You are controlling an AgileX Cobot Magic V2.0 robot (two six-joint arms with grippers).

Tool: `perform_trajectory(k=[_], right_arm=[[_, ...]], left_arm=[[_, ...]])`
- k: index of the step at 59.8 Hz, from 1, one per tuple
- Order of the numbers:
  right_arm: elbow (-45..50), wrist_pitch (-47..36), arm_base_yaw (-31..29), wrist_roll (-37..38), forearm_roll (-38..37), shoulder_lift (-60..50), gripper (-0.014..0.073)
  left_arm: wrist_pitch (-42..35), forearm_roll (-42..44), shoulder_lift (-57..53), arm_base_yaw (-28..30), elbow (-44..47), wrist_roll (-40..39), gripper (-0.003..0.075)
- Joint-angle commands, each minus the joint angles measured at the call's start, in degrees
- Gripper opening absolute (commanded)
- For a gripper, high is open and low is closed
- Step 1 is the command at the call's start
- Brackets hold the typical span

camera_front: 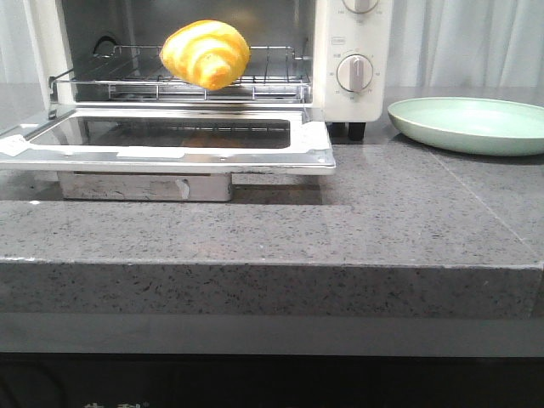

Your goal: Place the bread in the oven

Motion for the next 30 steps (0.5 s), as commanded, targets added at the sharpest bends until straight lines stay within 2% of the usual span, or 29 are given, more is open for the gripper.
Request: perform_trajectory(k=[1,8,16,19,23,30], right_arm=[[-0.5,-5.5,0.0,2.1,-3.4,0.5,-0.0057],[2.6,-9.8,0.0,13.9,-16.4,0.5,-0.0057],[9.8,-20.8,0.0,35.3,-36.9,0.4,-0.0057],[12.6,-24.5,0.0,41.0,-44.4,-0.2,-0.0057],[16.3,-27.8,0.1,45.2,-49.8,-2.1,-0.0057],[21.9,-30.0,0.1,46.0,-50.1,-6.4,-0.0057]], left_arm=[[-5.0,-0.6,-1.0,0.1,0.4,-0.4,-0.0020],[-5.0,-0.6,-1.0,0.1,0.4,-0.4,-0.0020],[-5.0,-0.6,-1.0,0.1,0.4,-0.4,-0.0020],[-5.0,-0.6,-1.0,0.1,0.4,-0.4,-0.0020],[-5.0,-0.6,-1.0,0.1,0.4,-0.4,-0.0020],[-5.0,-0.6,-1.0,0.1,0.4,-0.4,-0.0020]])
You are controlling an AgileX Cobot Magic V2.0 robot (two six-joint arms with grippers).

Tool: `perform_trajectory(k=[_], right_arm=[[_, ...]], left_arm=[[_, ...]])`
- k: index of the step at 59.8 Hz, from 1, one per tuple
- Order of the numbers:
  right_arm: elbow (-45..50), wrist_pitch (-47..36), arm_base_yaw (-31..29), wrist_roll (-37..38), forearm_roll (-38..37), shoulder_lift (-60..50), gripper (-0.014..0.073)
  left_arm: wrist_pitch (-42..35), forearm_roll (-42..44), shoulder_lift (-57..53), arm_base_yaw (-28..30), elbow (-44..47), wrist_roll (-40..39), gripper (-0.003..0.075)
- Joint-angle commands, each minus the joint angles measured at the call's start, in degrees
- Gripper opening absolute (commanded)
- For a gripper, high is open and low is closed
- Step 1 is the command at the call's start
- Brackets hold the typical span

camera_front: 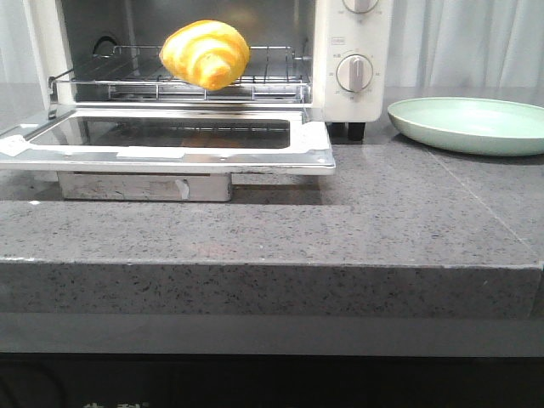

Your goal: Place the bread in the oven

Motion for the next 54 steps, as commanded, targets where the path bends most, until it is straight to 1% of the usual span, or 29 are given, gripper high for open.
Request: perform_trajectory(k=[1,12,17,54], right_arm=[[2.5,-7.2,0.1,2.1,-2.5,-2.7,-0.0057],[8.2,-4.6,0.1,2.1,-1.2,-9.9,-0.0057],[8.0,-0.8,0.1,2.0,-1.1,-12.7,-0.0057],[8.0,-0.2,0.1,2.0,-1.1,-12.4,-0.0057]], left_arm=[[-5.0,-0.6,-1.0,0.1,0.4,-0.4,-0.0020],[-5.0,-0.6,-1.0,0.1,0.4,-0.4,-0.0020],[-5.0,-0.6,-1.0,0.1,0.4,-0.4,-0.0020],[-5.0,-0.6,-1.0,0.1,0.4,-0.4,-0.0020]])
